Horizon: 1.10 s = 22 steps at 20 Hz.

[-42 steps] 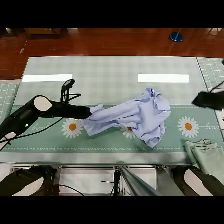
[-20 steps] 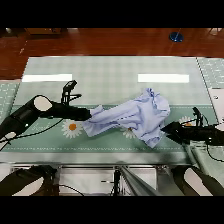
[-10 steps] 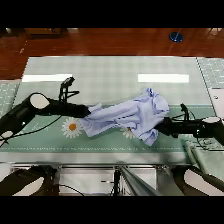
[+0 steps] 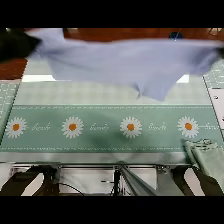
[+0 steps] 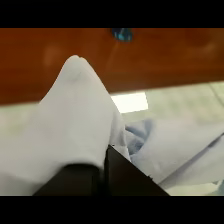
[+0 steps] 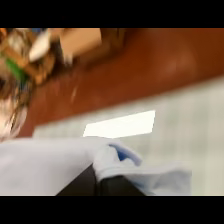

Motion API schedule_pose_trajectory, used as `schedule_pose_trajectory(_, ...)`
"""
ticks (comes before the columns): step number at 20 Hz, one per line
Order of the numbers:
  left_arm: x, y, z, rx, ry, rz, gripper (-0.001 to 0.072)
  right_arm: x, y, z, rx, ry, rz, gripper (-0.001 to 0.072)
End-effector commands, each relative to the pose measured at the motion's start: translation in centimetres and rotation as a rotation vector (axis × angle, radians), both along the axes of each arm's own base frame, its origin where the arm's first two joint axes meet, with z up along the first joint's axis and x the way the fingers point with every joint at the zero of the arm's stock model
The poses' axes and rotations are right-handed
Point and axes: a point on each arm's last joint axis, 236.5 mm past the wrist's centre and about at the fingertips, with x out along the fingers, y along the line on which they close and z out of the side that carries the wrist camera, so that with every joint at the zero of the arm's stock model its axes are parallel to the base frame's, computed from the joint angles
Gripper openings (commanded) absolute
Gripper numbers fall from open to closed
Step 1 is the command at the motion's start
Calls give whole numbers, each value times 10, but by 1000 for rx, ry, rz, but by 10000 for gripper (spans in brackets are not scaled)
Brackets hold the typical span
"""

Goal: Fold the shirts.

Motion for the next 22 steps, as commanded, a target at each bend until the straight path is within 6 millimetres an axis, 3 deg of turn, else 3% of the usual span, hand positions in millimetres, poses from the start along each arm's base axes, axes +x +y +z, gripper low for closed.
schedule_pose_trajectory(1,-54,9,107,49,-233,15,29,-49,9,136,-100,-301,-113,25)
schedule_pose_trajectory(4,-99,-3,138,94,-278,-41,29,-77,24,173,-128,-363,-120,25)
schedule_pose_trajectory(6,-129,-11,142,96,-253,-72,29,-94,42,173,-145,-324,-73,25)
schedule_pose_trajectory(7,-143,-14,138,92,-223,-87,29,-103,51,163,-160,-270,-45,25)
schedule_pose_trajectory(11,-200,-24,93,66,16,-133,29,-139,71,95,-263,28,73,25)
schedule_pose_trajectory(13,-221,-23,65,75,157,-137,29,-152,49,47,-345,242,43,25)
schedule_pose_trajectory(15,-235,-21,31,90,313,-151,29,-151,27,32,-400,294,-30,24)
schedule_pose_trajectory(17,-237,-19,-6,98,453,-166,29,-145,22,7,-386,374,-3,24)
schedule_pose_trajectory(19,-227,-20,-43,73,558,-171,29,-138,33,-38,-337,501,111,24)
schedule_pose_trajectory(22,-200,-22,-117,25,704,-180,29,-135,36,-138,-325,774,205,24)
